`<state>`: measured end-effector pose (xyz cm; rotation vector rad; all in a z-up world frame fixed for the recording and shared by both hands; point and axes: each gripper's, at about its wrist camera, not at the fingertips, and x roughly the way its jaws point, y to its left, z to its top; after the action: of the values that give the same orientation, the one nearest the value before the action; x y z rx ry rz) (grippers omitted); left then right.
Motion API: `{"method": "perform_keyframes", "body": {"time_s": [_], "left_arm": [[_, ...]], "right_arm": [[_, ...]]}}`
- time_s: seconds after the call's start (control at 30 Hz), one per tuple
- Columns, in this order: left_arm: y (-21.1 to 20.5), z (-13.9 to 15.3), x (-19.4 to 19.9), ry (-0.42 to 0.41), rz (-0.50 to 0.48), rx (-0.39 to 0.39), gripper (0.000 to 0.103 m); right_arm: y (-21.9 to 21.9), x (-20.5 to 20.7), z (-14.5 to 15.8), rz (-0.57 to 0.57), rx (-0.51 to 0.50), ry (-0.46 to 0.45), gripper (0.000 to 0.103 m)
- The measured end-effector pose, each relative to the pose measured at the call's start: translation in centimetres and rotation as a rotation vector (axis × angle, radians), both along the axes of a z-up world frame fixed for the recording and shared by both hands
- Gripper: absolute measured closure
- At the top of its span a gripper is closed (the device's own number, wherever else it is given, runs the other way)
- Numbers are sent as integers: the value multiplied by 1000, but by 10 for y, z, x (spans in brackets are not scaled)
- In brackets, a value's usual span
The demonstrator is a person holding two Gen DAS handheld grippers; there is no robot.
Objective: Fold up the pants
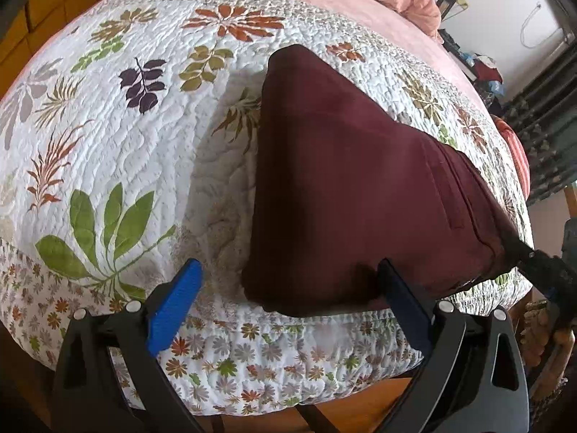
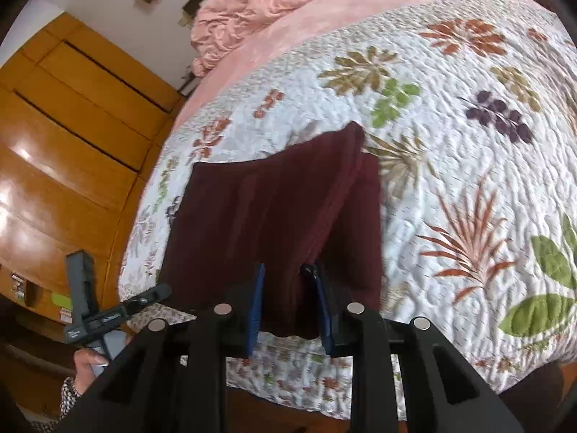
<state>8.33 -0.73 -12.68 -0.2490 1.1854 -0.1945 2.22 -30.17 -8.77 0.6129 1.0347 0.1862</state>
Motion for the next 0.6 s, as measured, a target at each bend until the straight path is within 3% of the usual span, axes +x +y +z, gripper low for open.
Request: {"method": "perform_keyframes", "body": {"time_s": [0.2,0.3,0.37,0.53,0.6], "left_arm": [[-3,-7,0,17,0,10,6],[-4,-8,0,16,6,16,5],[-5,-5,0,7,5,25,6],[-10,4,-1,-9,-19,38,6],[-13,7,-1,-13,-28,29,6]], "right_arm": [[-7,-5,-31,-28,16,58,79],[-9,-6,-32,-24,31,57,77],[-9,-7,-26,-24,23,55,64],[-11,-16,2,-27,-14,18,62],[-9,-19,13,-15,-36,4,45]]}}
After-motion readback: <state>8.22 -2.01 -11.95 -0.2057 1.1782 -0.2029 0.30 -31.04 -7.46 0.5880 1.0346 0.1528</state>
